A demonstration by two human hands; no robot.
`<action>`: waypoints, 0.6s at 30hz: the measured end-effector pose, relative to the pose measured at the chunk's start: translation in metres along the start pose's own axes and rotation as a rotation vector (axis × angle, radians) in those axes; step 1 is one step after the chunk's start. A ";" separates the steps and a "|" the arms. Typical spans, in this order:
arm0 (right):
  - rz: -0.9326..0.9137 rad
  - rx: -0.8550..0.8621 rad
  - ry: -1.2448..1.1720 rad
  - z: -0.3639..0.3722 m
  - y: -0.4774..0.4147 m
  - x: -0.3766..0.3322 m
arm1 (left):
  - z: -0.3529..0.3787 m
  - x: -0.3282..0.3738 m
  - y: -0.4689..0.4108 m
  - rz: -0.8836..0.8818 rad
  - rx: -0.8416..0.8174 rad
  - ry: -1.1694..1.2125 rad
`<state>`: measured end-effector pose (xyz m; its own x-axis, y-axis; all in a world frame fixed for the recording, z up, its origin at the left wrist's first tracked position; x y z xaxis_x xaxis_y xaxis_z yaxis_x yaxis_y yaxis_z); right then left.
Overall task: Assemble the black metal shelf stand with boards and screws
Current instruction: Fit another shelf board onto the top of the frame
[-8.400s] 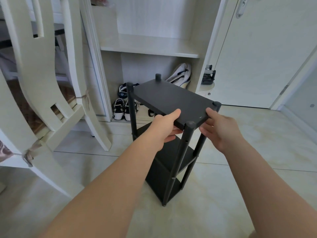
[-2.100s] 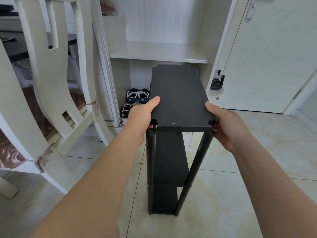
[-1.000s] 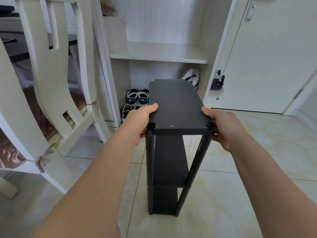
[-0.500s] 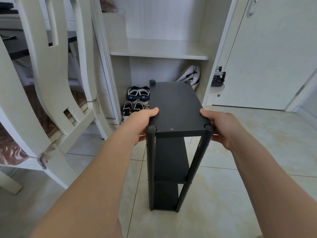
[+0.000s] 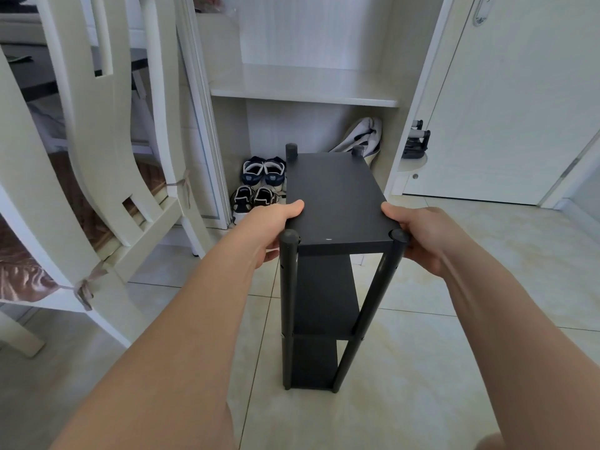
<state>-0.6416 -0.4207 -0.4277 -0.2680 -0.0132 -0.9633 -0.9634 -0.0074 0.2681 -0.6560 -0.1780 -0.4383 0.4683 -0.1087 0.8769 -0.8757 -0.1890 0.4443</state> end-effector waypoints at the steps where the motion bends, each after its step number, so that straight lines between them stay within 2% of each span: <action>1: 0.001 -0.013 -0.005 0.000 0.001 0.000 | 0.000 0.000 0.000 0.004 -0.001 0.000; 8: 0.004 -0.055 -0.038 -0.001 0.005 0.000 | 0.003 -0.002 0.003 0.037 -0.017 0.067; 14: -0.005 -0.044 0.088 -0.005 0.008 0.005 | 0.011 -0.004 0.003 0.026 -0.017 0.196; 18: 0.015 -0.085 0.037 -0.010 0.007 0.003 | 0.014 -0.002 0.002 0.036 -0.027 0.269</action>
<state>-0.6490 -0.4311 -0.4287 -0.2798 -0.0510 -0.9587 -0.9545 -0.0922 0.2835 -0.6569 -0.1915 -0.4421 0.3922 0.1489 0.9077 -0.8956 -0.1632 0.4138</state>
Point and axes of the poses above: each hand's wrist, its own y-axis away from the middle knuckle, its own z-axis out of the palm, x = y × z, the point moved 1 cm from there along -y, towards the middle knuckle, and after that the axes turned 4 degrees about -y, right-handed, at the moved point
